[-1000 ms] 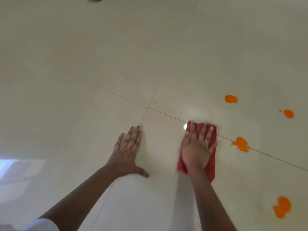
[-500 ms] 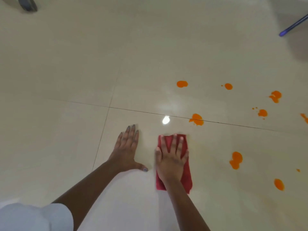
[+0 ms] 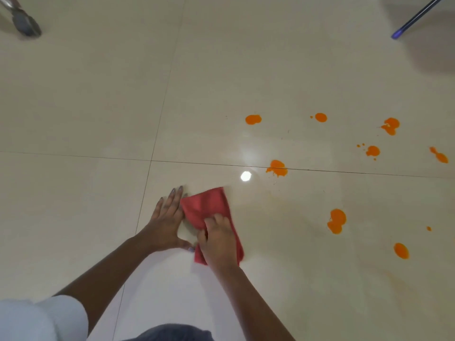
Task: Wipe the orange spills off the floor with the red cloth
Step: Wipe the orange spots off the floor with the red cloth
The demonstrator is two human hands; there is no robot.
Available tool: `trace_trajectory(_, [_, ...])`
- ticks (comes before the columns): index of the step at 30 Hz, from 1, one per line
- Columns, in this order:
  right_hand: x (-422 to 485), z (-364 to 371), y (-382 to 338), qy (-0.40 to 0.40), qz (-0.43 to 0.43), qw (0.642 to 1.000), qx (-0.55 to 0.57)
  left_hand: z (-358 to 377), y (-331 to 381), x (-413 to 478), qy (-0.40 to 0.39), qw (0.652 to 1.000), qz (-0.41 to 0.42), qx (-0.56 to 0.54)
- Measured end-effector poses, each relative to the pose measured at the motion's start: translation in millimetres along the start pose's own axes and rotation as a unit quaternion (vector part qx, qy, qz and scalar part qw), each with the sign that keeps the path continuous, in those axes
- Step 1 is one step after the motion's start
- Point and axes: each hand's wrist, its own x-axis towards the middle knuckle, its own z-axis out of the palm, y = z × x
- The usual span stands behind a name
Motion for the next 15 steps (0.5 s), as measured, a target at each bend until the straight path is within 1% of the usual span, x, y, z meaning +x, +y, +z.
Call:
trace_trajectory(1, [4,-7,-1,-0.016,0.046,0.993,0.108,0,0,-2,0.002,1.000,-0.006,-0.008])
trace_trajectory(2, [10,-19,2,-0.029,0.110,0.968,0.225,-2,3,0,0.005,1.000,-0.008,-0.016])
trace_trajectory(3, [15,-34,9,-0.034,0.169,0.931,0.322,-4,8,3,0.010,1.000,-0.005,-0.021])
trace_trajectory(4, [21,-51,20,-0.024,0.205,0.900,0.383,-7,14,8,0.017,1.000,0.001,-0.019])
trace_trajectory(5, [27,-71,32,-0.009,0.223,0.883,0.413,-10,20,14,0.025,1.000,0.013,-0.011])
trace_trajectory(6, [35,-88,45,0.010,0.227,0.873,0.431,-13,27,21,0.031,0.999,0.026,-0.002])
trace_trajectory(7, [43,-104,59,0.036,0.233,0.871,0.430,-16,35,29,0.032,0.999,0.038,0.003])
trace_trajectory(8, [52,-118,74,0.062,0.248,0.890,0.377,-20,42,38,0.030,0.998,0.047,0.006])
trace_trajectory(9, [60,-122,89,0.081,0.275,0.920,0.269,-23,47,47,0.031,0.998,0.049,0.011])
trace_trajectory(10, [67,-123,100,0.095,0.294,0.942,0.131,-26,51,55,0.033,0.998,0.051,0.018])
trace_trajectory(11, [70,-120,104,0.098,0.281,0.955,0.014,-27,54,61,0.033,0.998,0.055,0.024])
trace_trajectory(12, [70,-109,100,0.097,0.233,0.966,-0.062,-26,56,64,0.029,0.997,0.059,0.029])
trace_trajectory(13, [70,-91,95,0.084,0.168,0.976,-0.106,-23,56,67,0.022,0.997,0.063,0.030])
trace_trajectory(15, [70,-53,88,0.016,0.049,0.984,-0.171,-17,54,69,0.010,0.998,0.062,0.032])
